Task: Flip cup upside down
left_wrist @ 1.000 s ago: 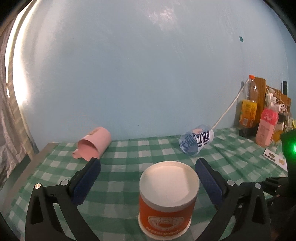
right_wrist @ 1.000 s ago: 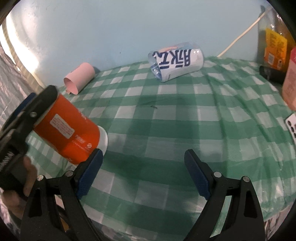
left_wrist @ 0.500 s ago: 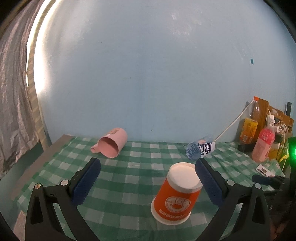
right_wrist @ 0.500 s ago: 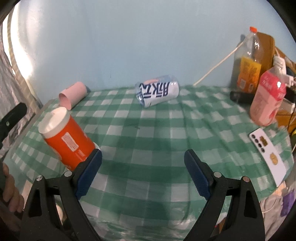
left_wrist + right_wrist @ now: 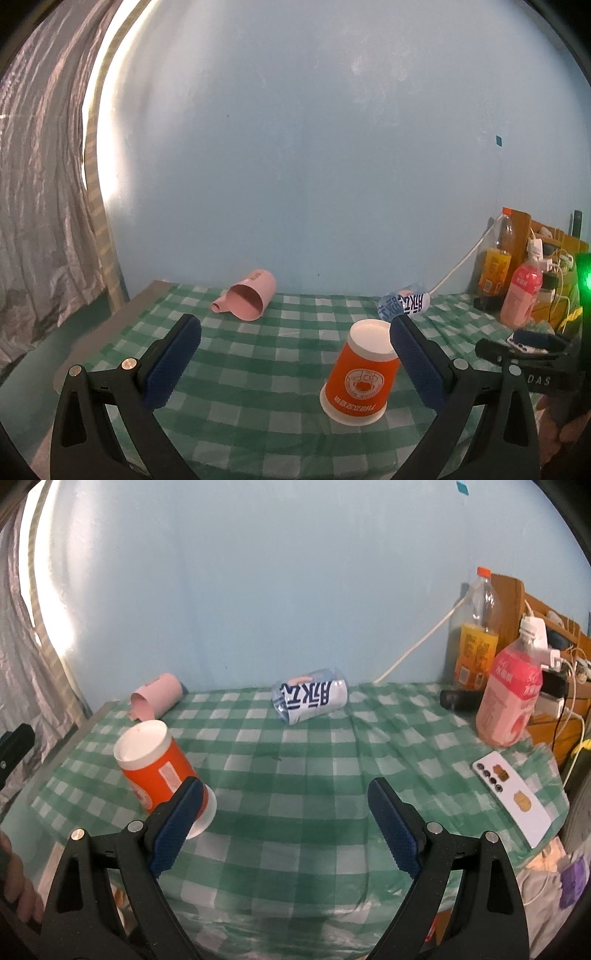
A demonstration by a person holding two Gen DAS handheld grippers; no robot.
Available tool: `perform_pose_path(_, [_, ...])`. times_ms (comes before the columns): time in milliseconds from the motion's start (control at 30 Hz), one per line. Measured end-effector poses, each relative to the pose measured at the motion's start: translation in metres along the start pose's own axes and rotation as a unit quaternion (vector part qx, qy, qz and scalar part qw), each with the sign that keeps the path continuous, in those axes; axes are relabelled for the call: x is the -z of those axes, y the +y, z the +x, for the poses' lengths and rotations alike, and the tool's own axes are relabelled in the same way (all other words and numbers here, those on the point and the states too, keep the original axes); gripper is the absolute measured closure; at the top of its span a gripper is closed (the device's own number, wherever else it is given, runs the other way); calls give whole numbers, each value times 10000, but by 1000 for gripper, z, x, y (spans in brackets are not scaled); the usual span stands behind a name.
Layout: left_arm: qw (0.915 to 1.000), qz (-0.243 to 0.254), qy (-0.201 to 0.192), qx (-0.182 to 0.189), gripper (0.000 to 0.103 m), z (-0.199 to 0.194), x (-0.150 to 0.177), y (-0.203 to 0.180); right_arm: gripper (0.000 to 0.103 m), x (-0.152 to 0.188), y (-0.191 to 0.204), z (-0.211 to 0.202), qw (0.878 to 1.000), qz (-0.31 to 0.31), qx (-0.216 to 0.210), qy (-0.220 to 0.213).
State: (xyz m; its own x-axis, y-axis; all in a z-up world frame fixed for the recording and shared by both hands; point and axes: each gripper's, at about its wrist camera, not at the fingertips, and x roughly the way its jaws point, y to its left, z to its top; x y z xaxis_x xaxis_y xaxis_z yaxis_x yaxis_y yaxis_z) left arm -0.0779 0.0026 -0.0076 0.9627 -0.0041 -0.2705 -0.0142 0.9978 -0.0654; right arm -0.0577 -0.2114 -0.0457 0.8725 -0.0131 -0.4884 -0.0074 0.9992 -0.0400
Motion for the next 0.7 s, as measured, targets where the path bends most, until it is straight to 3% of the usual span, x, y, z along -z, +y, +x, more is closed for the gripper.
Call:
perform_pose_path(333, [9999,130,-11,57,0,-16,3,-3,13,-1,7,-11,9997,-127,81,-177])
perform_pose_path(700, [9991,410,-38,-141,0,-21,5,-11,13,-1,12,-12,9997,-185,40,-174])
